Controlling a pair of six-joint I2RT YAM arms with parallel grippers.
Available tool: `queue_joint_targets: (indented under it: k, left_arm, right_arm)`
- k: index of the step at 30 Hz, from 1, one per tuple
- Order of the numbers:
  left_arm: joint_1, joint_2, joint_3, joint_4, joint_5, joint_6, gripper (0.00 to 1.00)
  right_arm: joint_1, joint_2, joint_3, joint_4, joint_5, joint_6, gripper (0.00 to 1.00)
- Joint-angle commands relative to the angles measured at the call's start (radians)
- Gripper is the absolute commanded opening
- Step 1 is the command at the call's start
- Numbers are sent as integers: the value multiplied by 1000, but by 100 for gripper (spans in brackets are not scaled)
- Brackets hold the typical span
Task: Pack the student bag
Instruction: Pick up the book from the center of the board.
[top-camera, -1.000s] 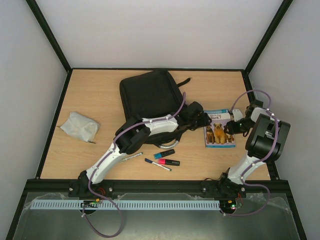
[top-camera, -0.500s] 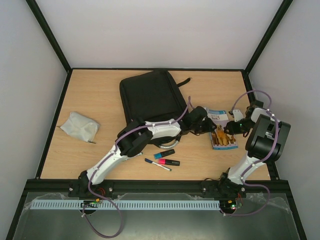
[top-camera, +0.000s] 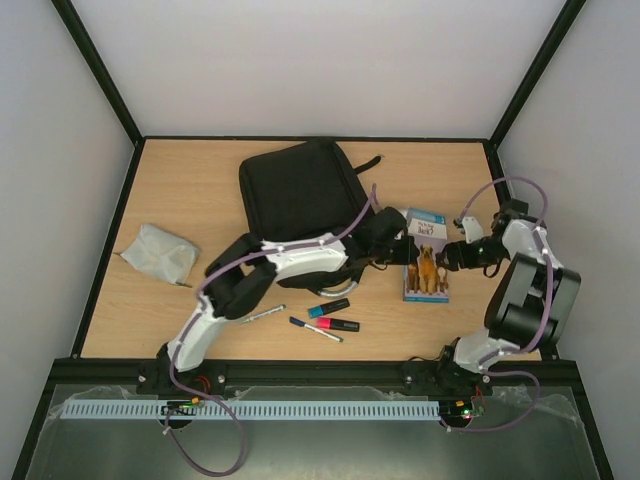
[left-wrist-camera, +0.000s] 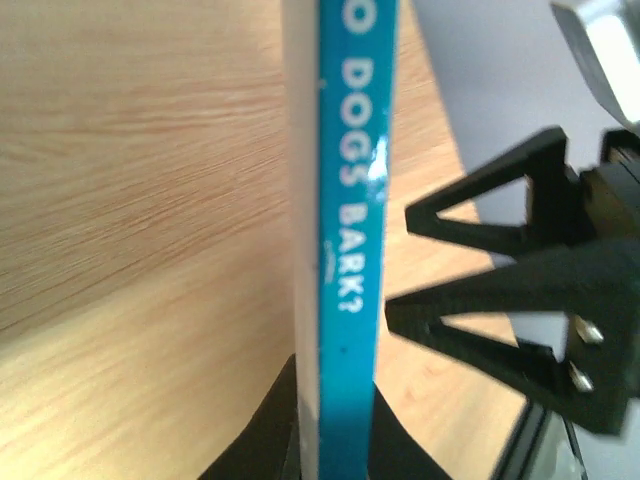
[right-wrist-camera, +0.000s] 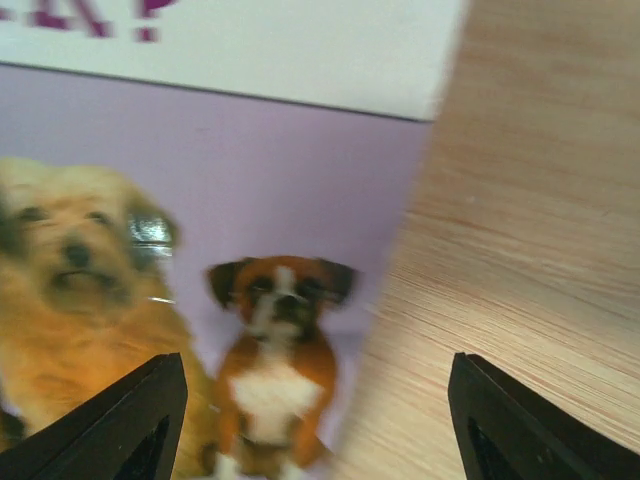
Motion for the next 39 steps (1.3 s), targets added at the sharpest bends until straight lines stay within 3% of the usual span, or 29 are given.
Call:
queue_joint_targets:
  k: [1, 5, 10, 14, 18, 29, 39]
  left_arm:
    - [5, -263, -118, -56, -72, 182, 2]
    - [23, -445, -244, -62, -73, 231, 2]
    - [74, -671, -403, -42, -31, 303, 2]
    - [162, -819, -491, -13, 99, 375, 2]
    - [278, -904, -524, 5, 282, 452, 2]
    - [456, -970, -611, 196, 646, 412, 2]
    - [542, -975, -714, 447, 766, 242, 2]
  right_arm:
    - [6, -177, 63, -163, -107, 3, 75]
    - [5, -291, 154, -258, -226, -4, 80]
    - [7, -312, 266, -432, -462, -78, 81]
    - [22, -282, 347, -596, -632, -206, 79]
    - [136, -271, 373, -597, -669, -198, 79]
    - [420, -207, 417, -270, -708, 105, 82]
    - [556, -186, 361, -5, -733, 336, 82]
